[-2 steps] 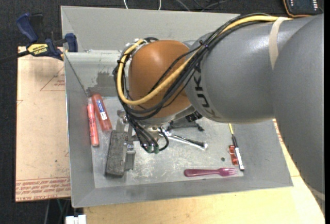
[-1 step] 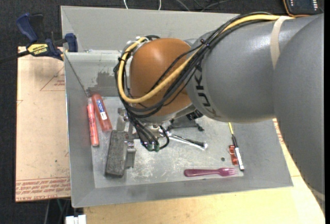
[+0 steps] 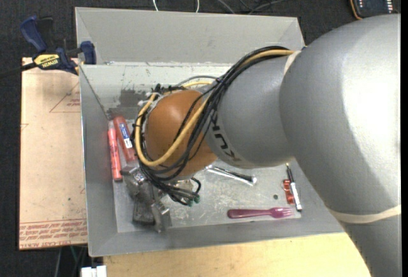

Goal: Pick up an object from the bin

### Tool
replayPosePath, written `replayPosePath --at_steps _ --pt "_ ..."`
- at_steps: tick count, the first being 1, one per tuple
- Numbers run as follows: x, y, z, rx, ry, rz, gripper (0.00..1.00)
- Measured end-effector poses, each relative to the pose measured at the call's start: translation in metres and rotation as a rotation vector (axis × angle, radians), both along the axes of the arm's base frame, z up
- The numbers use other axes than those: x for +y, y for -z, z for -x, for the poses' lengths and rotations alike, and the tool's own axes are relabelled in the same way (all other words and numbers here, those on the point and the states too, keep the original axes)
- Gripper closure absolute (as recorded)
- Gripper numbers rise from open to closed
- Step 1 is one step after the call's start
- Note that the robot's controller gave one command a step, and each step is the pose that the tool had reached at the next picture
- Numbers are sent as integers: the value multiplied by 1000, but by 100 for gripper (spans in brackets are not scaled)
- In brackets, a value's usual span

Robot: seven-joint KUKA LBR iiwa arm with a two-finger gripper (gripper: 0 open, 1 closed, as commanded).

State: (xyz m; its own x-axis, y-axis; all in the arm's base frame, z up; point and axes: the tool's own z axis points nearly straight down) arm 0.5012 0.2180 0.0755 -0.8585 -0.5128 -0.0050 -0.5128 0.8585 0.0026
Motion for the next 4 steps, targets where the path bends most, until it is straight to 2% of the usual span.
replayPosePath --at_steps 1,2,3,4 --pt "-10 -65 -5 -2 -40 0 0" --pt "-1 0 0 2 -20 -2 0" --pt "5 6 -12 -13 -382 -2 0" --pt "0 1 -1 1 -46 -4 100"
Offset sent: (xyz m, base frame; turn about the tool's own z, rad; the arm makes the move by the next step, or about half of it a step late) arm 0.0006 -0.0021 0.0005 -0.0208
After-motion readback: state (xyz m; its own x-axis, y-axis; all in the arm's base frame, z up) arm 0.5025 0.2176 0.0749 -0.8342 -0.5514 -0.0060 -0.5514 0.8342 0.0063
